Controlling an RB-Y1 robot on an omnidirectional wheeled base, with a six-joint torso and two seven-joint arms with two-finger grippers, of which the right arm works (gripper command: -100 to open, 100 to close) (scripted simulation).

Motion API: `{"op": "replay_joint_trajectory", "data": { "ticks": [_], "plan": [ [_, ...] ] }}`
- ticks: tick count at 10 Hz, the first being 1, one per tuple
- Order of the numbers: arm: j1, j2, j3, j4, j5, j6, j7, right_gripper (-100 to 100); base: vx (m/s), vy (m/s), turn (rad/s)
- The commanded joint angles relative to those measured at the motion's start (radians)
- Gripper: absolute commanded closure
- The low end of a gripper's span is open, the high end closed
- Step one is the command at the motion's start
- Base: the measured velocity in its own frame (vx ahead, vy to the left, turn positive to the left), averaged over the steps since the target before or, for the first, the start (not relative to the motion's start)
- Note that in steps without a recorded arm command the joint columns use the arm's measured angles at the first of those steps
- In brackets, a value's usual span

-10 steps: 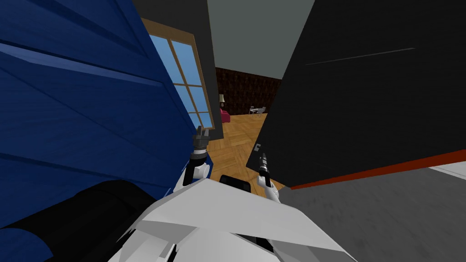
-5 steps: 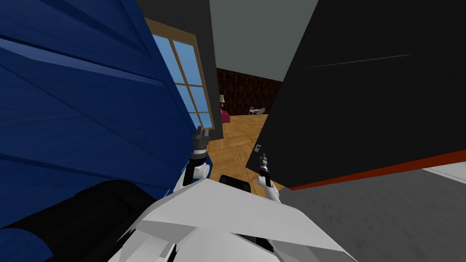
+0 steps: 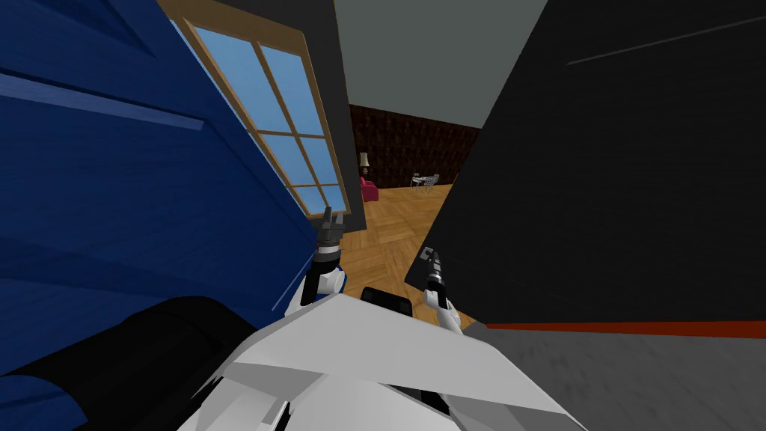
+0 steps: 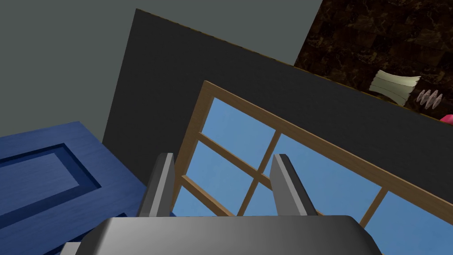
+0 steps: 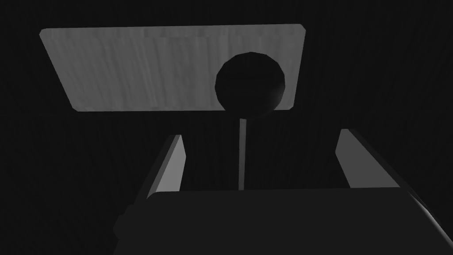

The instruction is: Push the door open

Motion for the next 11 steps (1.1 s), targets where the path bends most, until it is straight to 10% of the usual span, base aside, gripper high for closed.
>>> {"op": "replay_joint_trajectory", "data": {
  "ticks": [1,3,4,11],
  "plan": [
    [-0.001,0.021,-0.004,0.008,-0.002,-0.009,0.001,-100,0.223,0.000,0.027],
    [-0.006,0.025,-0.008,0.025,-0.004,-0.018,0.002,-100,0.141,0.001,-0.010],
    [-0.006,0.025,-0.008,0.025,-0.004,-0.018,0.002,100,-0.016,0.001,0.015],
    [-0.007,0.004,-0.024,0.041,-0.014,-0.012,0.008,100,0.025,0.015,-0.009]
  ]
}}
